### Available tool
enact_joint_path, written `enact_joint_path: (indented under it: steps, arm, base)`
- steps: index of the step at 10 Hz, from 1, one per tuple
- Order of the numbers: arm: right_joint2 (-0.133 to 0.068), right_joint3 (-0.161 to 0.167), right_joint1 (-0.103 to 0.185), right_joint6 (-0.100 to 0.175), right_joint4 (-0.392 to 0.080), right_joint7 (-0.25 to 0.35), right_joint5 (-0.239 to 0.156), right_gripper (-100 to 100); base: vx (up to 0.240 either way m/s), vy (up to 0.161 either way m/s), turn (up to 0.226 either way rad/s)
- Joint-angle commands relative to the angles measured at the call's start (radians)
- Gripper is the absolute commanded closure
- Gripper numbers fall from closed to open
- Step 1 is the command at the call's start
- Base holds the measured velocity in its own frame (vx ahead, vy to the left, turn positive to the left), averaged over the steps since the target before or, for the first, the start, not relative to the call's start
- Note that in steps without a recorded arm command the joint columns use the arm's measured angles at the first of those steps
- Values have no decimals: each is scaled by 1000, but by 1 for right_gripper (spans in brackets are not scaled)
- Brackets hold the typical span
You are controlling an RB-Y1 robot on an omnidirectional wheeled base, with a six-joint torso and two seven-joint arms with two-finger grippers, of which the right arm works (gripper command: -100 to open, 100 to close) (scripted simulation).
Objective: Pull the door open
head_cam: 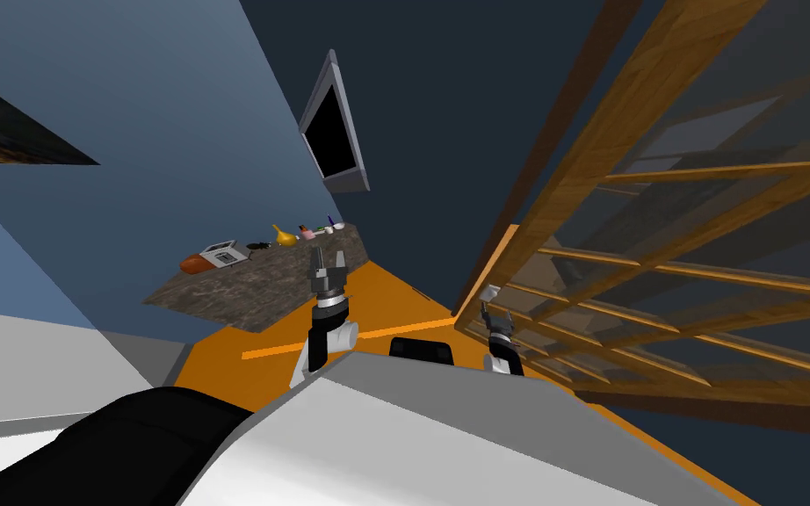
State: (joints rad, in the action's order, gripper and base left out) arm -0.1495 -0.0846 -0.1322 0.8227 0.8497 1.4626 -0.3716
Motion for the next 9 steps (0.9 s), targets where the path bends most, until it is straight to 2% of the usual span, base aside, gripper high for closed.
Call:
enact_joint_path:
  steps: [1,4,5,6,9]
  arm:
    - [-26,-8,-1,8,-18,27,-7,-100]
    - [-75,-24,-13,26,-45,76,-20,-100]
    - [-58,-20,-10,24,-39,59,-16,-100]
    - [-58,-20,-10,24,-39,59,-16,100]
    - [-58,-20,-10,24,-39,59,-16,100]
  base:
    - [205,-25,86]
    - [217,-18,97]
    - [90,-14,14]
    - [-11,1,-16]
    - [-28,-2,0]
